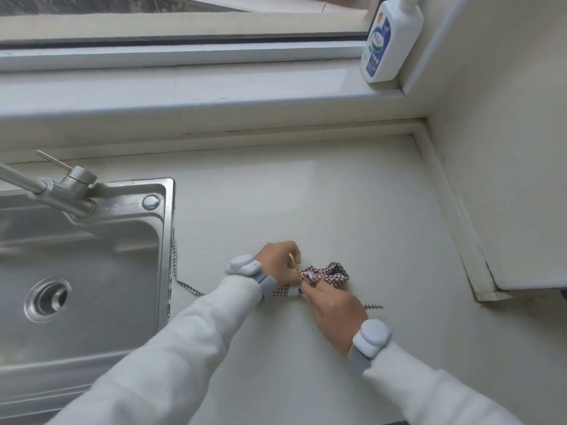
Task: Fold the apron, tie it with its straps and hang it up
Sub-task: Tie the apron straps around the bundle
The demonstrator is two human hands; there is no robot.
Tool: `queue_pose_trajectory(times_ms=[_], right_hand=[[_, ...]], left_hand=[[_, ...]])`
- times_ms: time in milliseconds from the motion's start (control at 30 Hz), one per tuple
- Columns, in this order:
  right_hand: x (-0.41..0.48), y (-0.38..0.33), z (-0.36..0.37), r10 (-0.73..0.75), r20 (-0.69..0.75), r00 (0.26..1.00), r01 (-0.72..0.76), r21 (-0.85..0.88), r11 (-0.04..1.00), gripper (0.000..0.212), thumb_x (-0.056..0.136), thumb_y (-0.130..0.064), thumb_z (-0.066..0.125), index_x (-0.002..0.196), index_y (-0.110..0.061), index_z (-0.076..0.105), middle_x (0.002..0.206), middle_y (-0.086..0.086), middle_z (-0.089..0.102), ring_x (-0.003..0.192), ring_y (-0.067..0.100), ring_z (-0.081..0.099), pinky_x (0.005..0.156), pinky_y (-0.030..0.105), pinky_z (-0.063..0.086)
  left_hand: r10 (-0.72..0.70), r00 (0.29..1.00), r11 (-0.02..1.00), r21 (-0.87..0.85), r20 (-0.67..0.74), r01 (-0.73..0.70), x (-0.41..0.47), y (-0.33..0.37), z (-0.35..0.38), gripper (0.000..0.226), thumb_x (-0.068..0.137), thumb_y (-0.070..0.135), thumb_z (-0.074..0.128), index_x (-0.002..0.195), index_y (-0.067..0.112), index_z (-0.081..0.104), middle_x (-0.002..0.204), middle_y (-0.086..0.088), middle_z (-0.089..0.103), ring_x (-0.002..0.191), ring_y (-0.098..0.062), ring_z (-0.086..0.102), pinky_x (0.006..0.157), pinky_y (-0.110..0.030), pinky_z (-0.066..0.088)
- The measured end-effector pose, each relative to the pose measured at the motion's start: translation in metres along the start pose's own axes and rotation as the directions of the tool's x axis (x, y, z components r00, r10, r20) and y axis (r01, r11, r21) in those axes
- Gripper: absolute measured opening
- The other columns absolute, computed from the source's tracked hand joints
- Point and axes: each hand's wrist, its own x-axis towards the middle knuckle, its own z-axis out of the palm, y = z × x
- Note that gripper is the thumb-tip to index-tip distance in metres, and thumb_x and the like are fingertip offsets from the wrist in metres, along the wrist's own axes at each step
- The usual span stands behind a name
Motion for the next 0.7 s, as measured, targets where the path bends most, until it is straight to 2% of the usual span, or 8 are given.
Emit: queue_pose_trajectory(times_ms=[67, 167, 233, 300, 400, 500, 600, 700], right_hand=[[-0.012, 0.011, 0.011, -0.1, 0.011, 0.995, 0.1, -0.174, 0.98, 0.038, 0.08, -0.008, 0.045, 0.115, -0.011, 0.06, 0.067, 0.002, 0.058, 0.044, 0.022, 0.05, 0.033, 0.026, 0.035], [-0.009, 0.016, 0.014, -0.169, -0.023, 0.985, 0.152, -0.339, 0.928, 0.026, 0.088, -0.026, 0.054, 0.106, -0.012, 0.066, 0.074, 0.001, 0.061, 0.05, 0.02, 0.051, 0.033, 0.027, 0.036], [-0.001, 0.014, 0.013, -0.203, -0.045, 0.978, 0.169, -0.397, 0.902, 0.023, 0.087, -0.033, 0.056, 0.091, -0.014, 0.069, 0.087, 0.001, 0.065, 0.055, 0.019, 0.051, 0.034, 0.028, 0.035], [0.008, 0.013, 0.013, -0.224, -0.057, 0.973, 0.176, -0.446, 0.878, 0.023, 0.088, -0.033, 0.052, 0.077, -0.017, 0.064, 0.099, 0.0, 0.069, 0.052, 0.018, 0.048, 0.034, 0.026, 0.03], [0.022, 0.009, 0.017, -0.209, -0.086, 0.974, 0.15, -0.449, 0.881, 0.027, 0.089, -0.03, 0.048, 0.064, -0.021, 0.05, 0.09, -0.002, 0.069, 0.04, 0.016, 0.038, 0.034, 0.022, 0.024], [0.032, 0.007, 0.021, -0.175, -0.115, 0.978, 0.111, -0.427, 0.897, 0.028, 0.083, -0.029, 0.06, 0.064, -0.022, 0.042, 0.069, -0.003, 0.057, 0.035, 0.015, 0.033, 0.033, 0.021, 0.023], [0.038, 0.006, 0.023, -0.123, -0.16, 0.979, 0.056, -0.367, 0.928, 0.029, 0.094, -0.033, 0.05, 0.068, -0.021, 0.042, 0.062, -0.002, 0.048, 0.033, 0.016, 0.035, 0.031, 0.022, 0.025], [0.043, 0.003, 0.024, -0.012, -0.181, 0.983, -0.039, -0.277, 0.96, 0.029, 0.095, -0.034, 0.049, 0.07, -0.019, 0.052, 0.063, 0.0, 0.048, 0.034, 0.019, 0.041, 0.029, 0.025, 0.032]], left_hand=[[0.082, 0.996, 0.995, 0.057, 0.017, -0.083, 0.002, 0.0, -0.001, 0.017, 0.065, 0.02, 0.074, 0.079, 0.023, 0.065, 0.077, 0.006, 0.062, 0.071, -0.015, 0.059, 0.065, -0.026, 0.05], [0.181, 0.983, 0.982, 0.051, 0.001, -0.181, -0.008, -0.006, -0.003, 0.016, 0.072, 0.02, 0.074, 0.088, 0.019, 0.068, 0.09, 0.002, 0.058, 0.073, -0.013, 0.055, 0.067, -0.022, 0.042], [0.139, 0.988, 0.99, 0.016, -0.063, -0.138, -0.024, -0.016, -0.01, 0.024, 0.077, 0.03, 0.073, 0.098, 0.023, 0.063, 0.092, 0.006, 0.059, 0.076, -0.012, 0.058, 0.07, -0.022, 0.044], [0.029, 0.994, 0.998, 0.061, -0.101, -0.023, -0.042, -0.029, -0.019, 0.031, 0.079, 0.044, 0.069, 0.103, 0.028, 0.058, 0.088, 0.013, 0.061, 0.078, -0.009, 0.059, 0.072, -0.024, 0.049], [-0.088, 0.986, 0.978, 0.175, -0.142, 0.112, -0.067, -0.045, -0.022, 0.038, 0.083, 0.054, 0.059, 0.109, 0.026, 0.057, 0.091, 0.008, 0.067, 0.081, -0.012, 0.061, 0.071, -0.026, 0.049], [-0.17, 0.971, 0.972, 0.134, -0.166, 0.193, -0.086, -0.056, -0.01, 0.04, 0.089, 0.049, 0.054, 0.117, 0.021, 0.052, 0.092, 0.001, 0.07, 0.081, -0.017, 0.064, 0.074, -0.029, 0.05], [-0.239, 0.956, 0.955, 0.137, -0.171, 0.263, -0.099, -0.061, 0.0, 0.026, 0.095, 0.041, 0.044, 0.104, 0.019, 0.053, 0.08, 0.001, 0.066, 0.082, -0.023, 0.064, 0.075, -0.034, 0.049], [-0.238, 0.949, 0.926, 0.248, -0.207, 0.286, -0.111, -0.052, 0.012, 0.024, 0.099, 0.036, 0.032, 0.103, 0.018, 0.047, 0.086, -0.003, 0.063, 0.072, -0.024, 0.053, 0.067, -0.033, 0.043]])
